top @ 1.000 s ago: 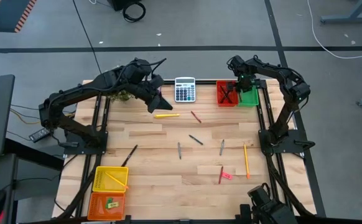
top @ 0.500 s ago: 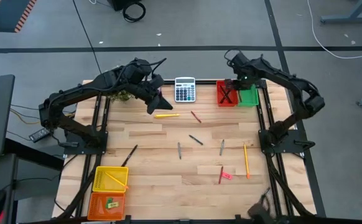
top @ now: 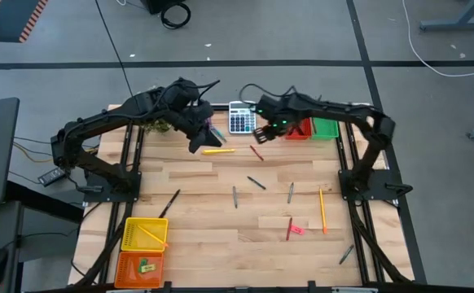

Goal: Sort crayons/erasers/pens/pencils in bins
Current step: Put the top red crayon into the green bin

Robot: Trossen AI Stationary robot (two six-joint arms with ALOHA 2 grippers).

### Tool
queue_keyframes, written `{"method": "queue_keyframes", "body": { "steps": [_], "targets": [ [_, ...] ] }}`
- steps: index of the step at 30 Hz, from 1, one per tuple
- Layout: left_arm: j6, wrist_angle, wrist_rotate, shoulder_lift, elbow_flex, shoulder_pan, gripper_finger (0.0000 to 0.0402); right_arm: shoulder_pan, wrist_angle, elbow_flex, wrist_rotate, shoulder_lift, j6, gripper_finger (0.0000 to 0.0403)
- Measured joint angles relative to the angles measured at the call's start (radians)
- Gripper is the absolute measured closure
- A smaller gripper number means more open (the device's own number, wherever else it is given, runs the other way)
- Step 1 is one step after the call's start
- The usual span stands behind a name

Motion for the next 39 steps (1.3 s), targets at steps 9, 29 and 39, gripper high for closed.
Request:
{"method": "queue_keyframes", "body": {
  "steps": [9,29,39],
  "targets": [
    [0.002,-0.012,0.000,-0.015,0.001,0.003,0.0381,0.047,-0.057,0.220,-0.062,0.227,-0.098,0.0297],
    [-0.061,-0.013,0.000,-0.015,0.001,-0.003,0.0385,0.069,-0.061,0.218,-0.106,0.404,-0.339,0.0297],
    [-0.093,0.003,-0.016,-0.015,0.001,-0.003,0.0383,0.063,0.012,0.219,-0.100,0.430,-0.303,0.0297]
  ]
}}
